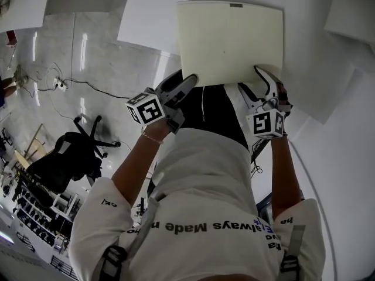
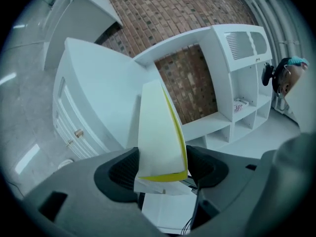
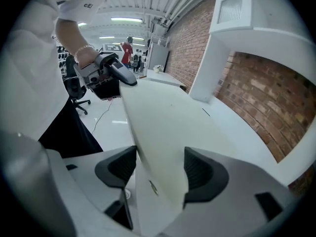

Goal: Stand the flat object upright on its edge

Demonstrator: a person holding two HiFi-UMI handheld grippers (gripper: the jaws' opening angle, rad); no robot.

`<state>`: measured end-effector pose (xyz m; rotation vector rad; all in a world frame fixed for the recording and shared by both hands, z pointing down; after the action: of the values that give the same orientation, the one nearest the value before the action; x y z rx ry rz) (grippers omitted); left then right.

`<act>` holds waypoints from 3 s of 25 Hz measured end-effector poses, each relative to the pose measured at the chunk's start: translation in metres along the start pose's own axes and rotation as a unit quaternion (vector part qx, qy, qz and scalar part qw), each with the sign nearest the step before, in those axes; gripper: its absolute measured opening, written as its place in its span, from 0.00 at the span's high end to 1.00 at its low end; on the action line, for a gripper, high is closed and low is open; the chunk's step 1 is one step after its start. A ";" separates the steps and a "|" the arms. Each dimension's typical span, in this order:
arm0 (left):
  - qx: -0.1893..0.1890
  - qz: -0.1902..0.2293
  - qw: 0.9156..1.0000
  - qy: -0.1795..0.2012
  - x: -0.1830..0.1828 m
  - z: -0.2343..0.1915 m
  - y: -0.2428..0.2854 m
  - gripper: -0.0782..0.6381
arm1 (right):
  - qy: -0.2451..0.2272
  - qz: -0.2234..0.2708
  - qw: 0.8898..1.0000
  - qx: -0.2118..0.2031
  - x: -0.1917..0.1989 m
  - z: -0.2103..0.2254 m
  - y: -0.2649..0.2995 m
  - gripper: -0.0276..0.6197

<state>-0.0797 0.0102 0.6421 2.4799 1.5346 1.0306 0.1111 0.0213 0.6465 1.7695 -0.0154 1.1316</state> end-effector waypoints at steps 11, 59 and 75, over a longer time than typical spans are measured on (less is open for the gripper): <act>-0.067 0.044 0.993 0.090 -0.060 0.031 -0.009 0.46 | 0.051 0.065 0.996 -0.015 -0.031 0.014 0.007 0.50; -0.203 0.140 0.819 0.519 -0.362 0.088 0.061 0.48 | 0.250 0.264 0.926 -0.105 -0.231 0.137 0.162 0.54; -0.245 0.175 0.755 0.583 -0.438 0.058 0.085 0.61 | 0.294 0.303 0.900 -0.110 -0.300 0.174 0.233 0.54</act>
<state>-0.1059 -0.3711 0.4051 1.6906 0.5743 2.9029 -0.0509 -0.3609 0.5957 1.1794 -0.3363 1.9986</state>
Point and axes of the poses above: the fingertips, and each gripper's own axes: y forward along the fingers, z to its right, x out of its underside, the point moved 2 cm from there along -y, backward along the fingers, and after that the axes turned 15 degrees about y, right-handed, at the moved point
